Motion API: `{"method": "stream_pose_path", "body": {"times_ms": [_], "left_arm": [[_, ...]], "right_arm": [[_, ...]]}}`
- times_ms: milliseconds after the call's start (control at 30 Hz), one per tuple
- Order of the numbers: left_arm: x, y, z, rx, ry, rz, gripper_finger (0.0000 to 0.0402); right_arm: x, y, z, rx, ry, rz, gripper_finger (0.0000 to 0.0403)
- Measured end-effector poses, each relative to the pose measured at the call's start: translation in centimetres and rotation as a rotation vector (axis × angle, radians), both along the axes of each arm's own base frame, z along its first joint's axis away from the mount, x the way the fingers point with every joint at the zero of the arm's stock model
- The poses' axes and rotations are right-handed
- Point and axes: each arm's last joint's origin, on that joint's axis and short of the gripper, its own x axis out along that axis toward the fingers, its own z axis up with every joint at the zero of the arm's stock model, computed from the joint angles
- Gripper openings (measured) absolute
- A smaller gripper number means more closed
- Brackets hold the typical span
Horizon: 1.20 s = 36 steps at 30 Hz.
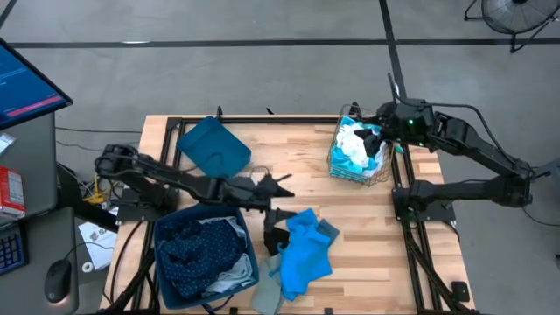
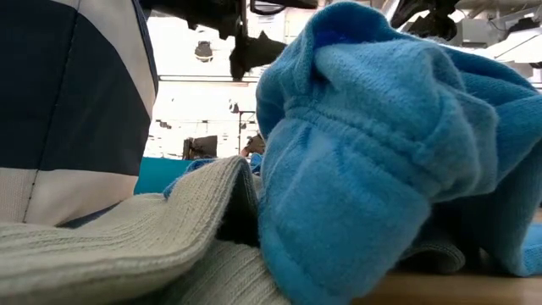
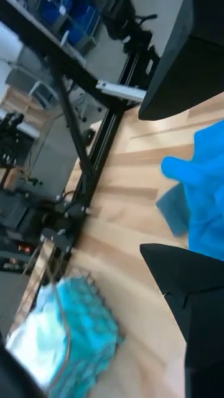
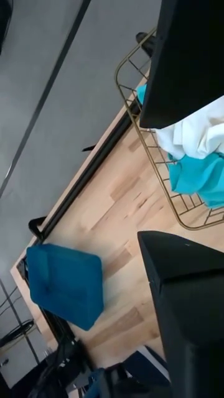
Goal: Pick & Place Cloths
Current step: Put the blue shorts into the wire basket
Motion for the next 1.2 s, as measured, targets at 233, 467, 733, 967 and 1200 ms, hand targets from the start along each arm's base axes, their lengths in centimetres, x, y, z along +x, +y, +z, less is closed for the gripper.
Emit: {"method": "stream_pose_path", "body": {"times_ms": [233,467,733,967,1200], "left_arm": [[2.1,-2.0,-2.2,0.044,0.044,-0.076,0.0309],[5.4,-4.0,-3.1,0.137,0.045,-0.170,0.0317],[6.4,-4.2,-5.3,0.221,0.122,-0.185,0.0315],[6.6,-4.3,-7.0,0.239,0.182,-0.217,0.0314],[7.0,-4.2,-9.3,0.253,0.240,-0.227,0.0314]], "right_arm": [[0.3,0.3,-0.4,0.006,0.011,0.027,0.0276],[0.6,0.7,-0.9,0.070,-0.014,0.005,0.0276],[1.1,2.0,-0.9,0.115,-0.040,0.058,0.0276],[1.3,3.1,-0.9,0.118,-0.037,0.123,0.0276],[1.4,3.3,-0.9,0.118,-0.037,0.138,0.0276]]}}
